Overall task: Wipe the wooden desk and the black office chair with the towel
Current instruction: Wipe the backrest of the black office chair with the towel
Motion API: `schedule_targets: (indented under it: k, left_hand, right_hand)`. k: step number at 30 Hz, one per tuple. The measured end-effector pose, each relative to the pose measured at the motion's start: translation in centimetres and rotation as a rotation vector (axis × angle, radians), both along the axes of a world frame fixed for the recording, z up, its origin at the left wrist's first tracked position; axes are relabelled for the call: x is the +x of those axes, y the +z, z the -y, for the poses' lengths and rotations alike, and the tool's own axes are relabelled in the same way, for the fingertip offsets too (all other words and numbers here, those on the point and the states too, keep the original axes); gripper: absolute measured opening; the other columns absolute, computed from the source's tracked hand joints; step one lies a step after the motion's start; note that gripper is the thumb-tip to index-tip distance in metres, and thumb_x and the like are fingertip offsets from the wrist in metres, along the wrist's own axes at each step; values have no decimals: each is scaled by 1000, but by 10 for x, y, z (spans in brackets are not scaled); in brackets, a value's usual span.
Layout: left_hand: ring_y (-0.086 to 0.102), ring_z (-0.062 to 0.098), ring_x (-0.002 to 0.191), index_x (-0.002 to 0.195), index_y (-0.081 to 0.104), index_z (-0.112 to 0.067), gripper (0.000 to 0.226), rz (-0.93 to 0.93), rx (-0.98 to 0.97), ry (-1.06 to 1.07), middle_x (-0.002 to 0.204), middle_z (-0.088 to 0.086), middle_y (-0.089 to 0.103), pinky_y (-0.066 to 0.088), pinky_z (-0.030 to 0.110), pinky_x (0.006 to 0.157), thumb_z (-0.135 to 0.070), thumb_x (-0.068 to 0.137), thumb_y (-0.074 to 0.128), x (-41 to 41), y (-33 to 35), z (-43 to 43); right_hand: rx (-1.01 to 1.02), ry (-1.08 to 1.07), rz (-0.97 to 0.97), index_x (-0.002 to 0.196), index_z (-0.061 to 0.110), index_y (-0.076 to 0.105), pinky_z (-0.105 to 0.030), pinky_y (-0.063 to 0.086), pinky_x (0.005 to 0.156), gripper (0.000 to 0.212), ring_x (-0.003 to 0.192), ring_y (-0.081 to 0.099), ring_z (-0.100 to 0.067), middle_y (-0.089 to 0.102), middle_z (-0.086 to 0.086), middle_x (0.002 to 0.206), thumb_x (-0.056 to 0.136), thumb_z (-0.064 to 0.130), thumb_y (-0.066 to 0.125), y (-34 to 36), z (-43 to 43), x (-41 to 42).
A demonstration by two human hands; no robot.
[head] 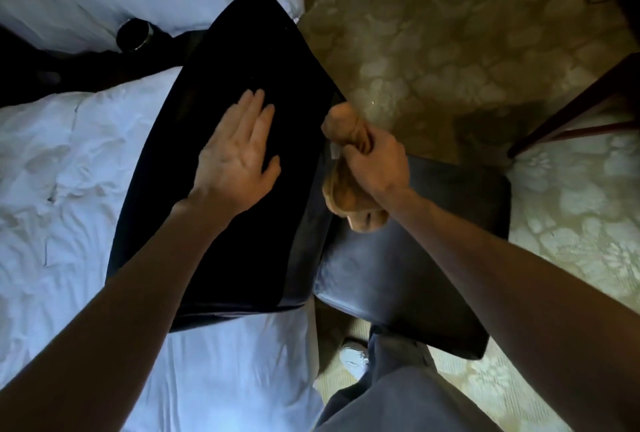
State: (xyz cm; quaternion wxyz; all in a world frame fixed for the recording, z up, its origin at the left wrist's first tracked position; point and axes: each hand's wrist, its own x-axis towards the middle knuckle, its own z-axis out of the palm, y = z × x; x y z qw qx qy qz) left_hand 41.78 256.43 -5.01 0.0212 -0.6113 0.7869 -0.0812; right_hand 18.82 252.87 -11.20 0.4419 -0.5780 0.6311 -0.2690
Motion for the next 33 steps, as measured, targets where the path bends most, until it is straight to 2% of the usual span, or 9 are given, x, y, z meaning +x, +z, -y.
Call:
schedule_targets:
  k: [3,7,10,15,19,23,27,30,33]
  left_hand:
    - [16,34,157,152,41,3,72,135,21,-23,166,24,23,18,47,128,-40,95,50,-5,-6,8]
    - [15,27,158,150,45,-1,73,31,22,41,167,19,25,23,46,126,-40,91,61,-8,-4,10]
    - [14,26,159,148,47,-3,72,-8,29,62,168,17,24,22,46,127,-44,90,59,-8,-6,12]
    - [14,25,159,148,49,-5,75,0,5,74,168,17,24,20,46,127,-53,91,53,2,-14,11]
    - [9,25,159,148,50,-8,76,1,26,73,169,17,21,16,45,129,-59,91,46,-4,-13,11]
    - [10,24,159,142,55,-11,72,10,23,61,168,16,24,17,44,128,-59,90,48,-9,-9,12]
    - [11,25,159,139,57,-11,67,-10,6,23,168,16,25,19,45,128,-58,91,49,-7,-10,18]
    - [14,27,159,137,59,-10,63,-9,-27,-15,167,17,27,20,46,127,-54,93,54,-5,-14,23]
    - [17,28,158,134,61,-9,60,-9,-49,-30,166,18,29,21,45,127,-51,92,57,-3,-17,25]
  right_hand:
    - [-6,2,-20,122,27,66,-29,45,80,33,104,66,-25,72,1,106,89,31,66,-7,44,2]
    - [-36,-10,-10,128,28,63,-37,54,89,46,106,67,-24,72,1,112,83,34,56,-10,99,14]
    - [18,56,-74,131,26,62,-39,53,93,44,110,65,-28,70,-2,118,87,31,56,-17,125,25]
    - [107,134,-130,135,28,61,-36,52,97,44,116,65,-30,71,-5,125,92,31,56,-39,72,50]
    - [255,377,-198,115,25,68,-38,52,90,24,108,68,-30,74,-5,111,94,34,60,-63,1,40]
    - [266,210,-48,89,59,69,-25,51,81,23,89,72,-10,71,20,78,89,37,64,-55,4,9]
    - [101,-13,-48,90,28,65,-30,45,76,11,95,68,-28,69,0,90,85,33,57,-37,81,-5]
    - [96,79,-86,94,28,64,-33,45,79,17,97,65,-27,66,-1,96,81,34,56,-32,123,3]
    - [94,125,-96,118,23,67,-32,48,84,33,105,66,-29,68,-2,104,87,32,60,-44,106,23]
